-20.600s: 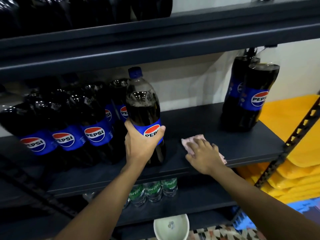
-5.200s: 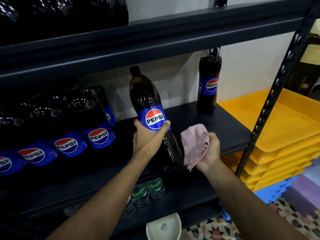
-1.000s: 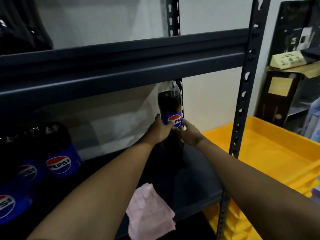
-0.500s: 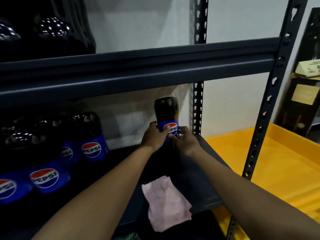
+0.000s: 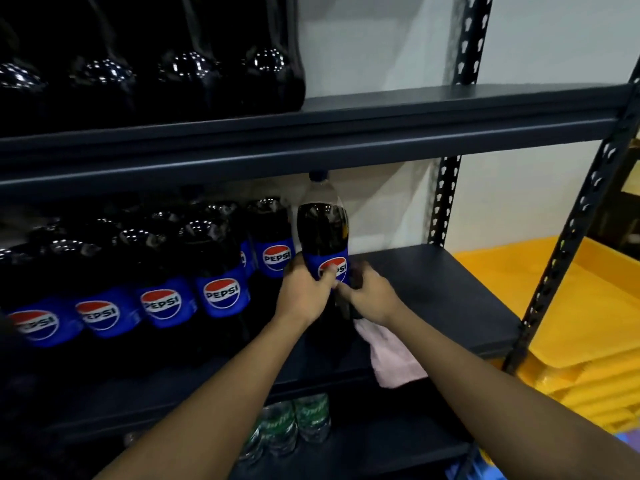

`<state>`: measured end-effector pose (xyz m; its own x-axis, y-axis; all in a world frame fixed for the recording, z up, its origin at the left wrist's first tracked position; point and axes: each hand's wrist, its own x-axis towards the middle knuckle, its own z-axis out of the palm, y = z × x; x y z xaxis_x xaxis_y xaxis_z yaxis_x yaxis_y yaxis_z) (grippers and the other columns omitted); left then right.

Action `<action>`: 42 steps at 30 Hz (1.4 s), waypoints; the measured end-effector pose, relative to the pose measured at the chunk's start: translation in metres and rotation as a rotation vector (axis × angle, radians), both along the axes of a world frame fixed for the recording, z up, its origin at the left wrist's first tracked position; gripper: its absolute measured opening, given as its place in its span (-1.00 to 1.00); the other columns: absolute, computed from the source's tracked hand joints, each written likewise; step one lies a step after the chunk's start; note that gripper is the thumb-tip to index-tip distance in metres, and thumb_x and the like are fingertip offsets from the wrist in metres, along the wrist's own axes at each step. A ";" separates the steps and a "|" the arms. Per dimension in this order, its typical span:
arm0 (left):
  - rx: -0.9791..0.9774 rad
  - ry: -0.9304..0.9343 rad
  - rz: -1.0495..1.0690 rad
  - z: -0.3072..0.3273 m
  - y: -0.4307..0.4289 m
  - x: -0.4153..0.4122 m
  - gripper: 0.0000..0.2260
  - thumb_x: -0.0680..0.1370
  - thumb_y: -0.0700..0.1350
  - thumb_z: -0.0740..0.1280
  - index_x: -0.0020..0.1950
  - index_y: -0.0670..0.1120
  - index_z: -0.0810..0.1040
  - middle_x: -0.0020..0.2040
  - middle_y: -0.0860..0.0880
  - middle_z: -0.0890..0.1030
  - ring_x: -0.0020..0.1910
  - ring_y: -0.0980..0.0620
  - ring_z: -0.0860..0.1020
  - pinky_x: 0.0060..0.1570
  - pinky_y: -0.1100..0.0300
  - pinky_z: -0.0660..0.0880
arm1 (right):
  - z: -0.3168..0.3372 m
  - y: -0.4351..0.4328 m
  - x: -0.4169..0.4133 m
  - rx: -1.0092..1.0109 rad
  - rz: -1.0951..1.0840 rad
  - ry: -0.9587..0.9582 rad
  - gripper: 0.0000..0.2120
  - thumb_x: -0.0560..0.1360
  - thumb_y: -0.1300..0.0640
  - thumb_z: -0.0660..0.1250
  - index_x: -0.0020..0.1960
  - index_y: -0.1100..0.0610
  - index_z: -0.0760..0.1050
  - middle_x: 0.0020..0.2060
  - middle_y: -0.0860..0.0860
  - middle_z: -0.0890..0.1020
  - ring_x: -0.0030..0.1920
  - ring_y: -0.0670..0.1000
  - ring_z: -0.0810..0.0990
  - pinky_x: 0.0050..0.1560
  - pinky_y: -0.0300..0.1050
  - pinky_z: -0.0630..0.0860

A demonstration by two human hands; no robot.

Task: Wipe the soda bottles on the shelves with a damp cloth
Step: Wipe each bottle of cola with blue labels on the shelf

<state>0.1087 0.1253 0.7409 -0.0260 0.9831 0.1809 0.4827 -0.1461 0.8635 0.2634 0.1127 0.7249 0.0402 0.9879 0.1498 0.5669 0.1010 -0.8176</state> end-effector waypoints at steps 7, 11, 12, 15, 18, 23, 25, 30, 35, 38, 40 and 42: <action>0.002 -0.101 -0.006 -0.012 -0.047 -0.038 -0.39 0.60 0.06 0.47 0.53 -0.06 0.25 0.31 0.01 0.55 0.18 0.06 0.60 0.10 0.18 0.54 | -0.010 -0.044 -0.033 0.041 0.027 0.076 -0.50 0.55 -0.09 0.46 0.39 0.07 0.44 0.15 -0.13 0.60 0.13 -0.14 0.59 0.14 -0.22 0.53; 0.001 -0.142 -0.055 -0.015 -0.062 -0.056 -0.38 0.59 0.06 0.50 0.52 0.00 0.24 0.21 0.23 0.49 0.06 0.45 0.50 -0.04 0.49 0.45 | -0.020 -0.060 -0.047 0.099 -0.006 0.117 -0.46 0.52 -0.17 0.47 0.40 0.02 0.44 0.22 -0.15 0.61 0.13 -0.26 0.57 0.01 -0.46 0.46; -0.002 -0.152 -0.064 -0.015 -0.065 -0.058 -0.38 0.58 0.06 0.50 0.51 0.03 0.25 0.19 0.27 0.49 0.05 0.49 0.51 -0.05 0.49 0.48 | -0.023 -0.064 -0.049 0.111 -0.010 0.122 -0.45 0.52 -0.18 0.46 0.41 0.01 0.44 0.24 -0.14 0.60 0.16 -0.25 0.57 0.02 -0.46 0.47; -0.004 -0.165 -0.096 -0.015 -0.070 -0.063 -0.48 0.57 0.05 0.51 0.43 0.14 0.33 0.16 0.30 0.55 0.03 0.56 0.52 -0.03 0.48 0.53 | -0.030 -0.070 -0.049 0.146 0.010 0.100 -0.42 0.54 -0.16 0.45 0.47 0.02 0.41 0.30 -0.13 0.56 0.24 -0.23 0.54 0.16 -0.40 0.48; 0.005 -0.183 -0.120 -0.016 -0.072 -0.067 -0.54 0.57 0.05 0.51 0.38 0.21 0.38 0.20 0.27 0.59 0.09 0.52 0.53 0.11 0.37 0.53 | -0.037 -0.069 -0.031 0.179 0.046 -0.091 -0.43 0.57 -0.14 0.41 0.51 0.03 0.41 0.38 -0.08 0.53 0.36 -0.09 0.48 0.34 -0.12 0.45; 0.005 -0.219 -0.131 -0.021 -0.067 -0.066 -0.47 0.57 0.09 0.51 0.48 0.17 0.38 0.33 0.20 0.58 0.24 0.36 0.54 0.24 0.26 0.53 | -0.060 -0.052 0.017 0.049 -0.116 -0.601 -0.46 0.64 -0.23 0.16 0.50 0.03 0.44 0.54 -0.03 0.36 0.54 0.09 0.29 0.42 0.08 0.26; 0.011 -0.214 -0.130 -0.024 -0.066 -0.066 -0.42 0.56 0.10 0.51 0.52 0.13 0.37 0.38 0.16 0.56 0.29 0.29 0.53 0.27 0.21 0.53 | -0.077 -0.046 0.027 -0.111 -0.067 -0.769 -0.37 0.65 -0.30 0.03 0.60 0.01 0.28 0.64 -0.03 0.17 0.63 0.11 0.08 0.51 0.18 0.14; 0.006 -0.230 -0.131 -0.027 -0.064 -0.067 -0.33 0.51 0.19 0.51 0.56 0.11 0.36 0.39 0.16 0.56 0.29 0.27 0.55 0.29 0.16 0.57 | -0.094 -0.036 0.028 -0.223 -0.039 -0.822 -0.32 0.65 -0.33 -0.03 0.67 -0.02 0.07 0.66 -0.06 0.05 0.64 0.14 -0.03 0.55 0.25 0.05; 0.009 -0.223 -0.136 -0.026 -0.065 -0.067 -0.36 0.54 0.15 0.51 0.55 0.11 0.35 0.39 0.16 0.55 0.29 0.28 0.55 0.32 0.14 0.57 | -0.099 -0.041 0.020 -0.111 -0.070 -0.889 -0.15 0.48 -0.24 -0.42 0.65 0.00 0.14 0.65 -0.04 0.15 0.63 0.20 0.05 0.51 0.22 0.14; -0.002 -0.179 -0.176 -0.020 -0.065 -0.070 -0.32 0.54 0.18 0.50 0.58 0.17 0.29 0.40 0.23 0.51 0.32 0.28 0.52 0.34 0.15 0.53 | -0.094 -0.045 0.016 -0.066 -0.053 -0.704 -0.32 0.59 -0.23 -0.36 0.64 -0.17 0.10 0.63 -0.14 0.18 0.65 0.09 0.02 0.54 0.16 0.06; -0.038 -0.147 -0.218 -0.012 -0.063 -0.075 -0.37 0.53 0.19 0.52 0.51 0.32 0.28 0.35 0.29 0.51 0.31 0.25 0.55 0.31 0.16 0.54 | -0.085 -0.051 0.002 0.019 -0.047 -0.345 -0.52 0.72 -0.20 -0.12 0.62 -0.23 0.14 0.61 -0.18 0.21 0.65 -0.01 0.03 0.58 0.14 0.03; -0.063 -0.127 -0.248 -0.004 -0.061 -0.077 -0.47 0.54 0.14 0.53 0.35 0.42 0.31 0.29 0.31 0.52 0.24 0.27 0.59 0.25 0.20 0.57 | -0.071 -0.061 -0.024 0.111 -0.013 0.009 -0.48 0.69 -0.28 -0.04 0.62 -0.22 0.17 0.60 -0.26 0.20 0.62 -0.16 0.05 0.61 0.08 0.04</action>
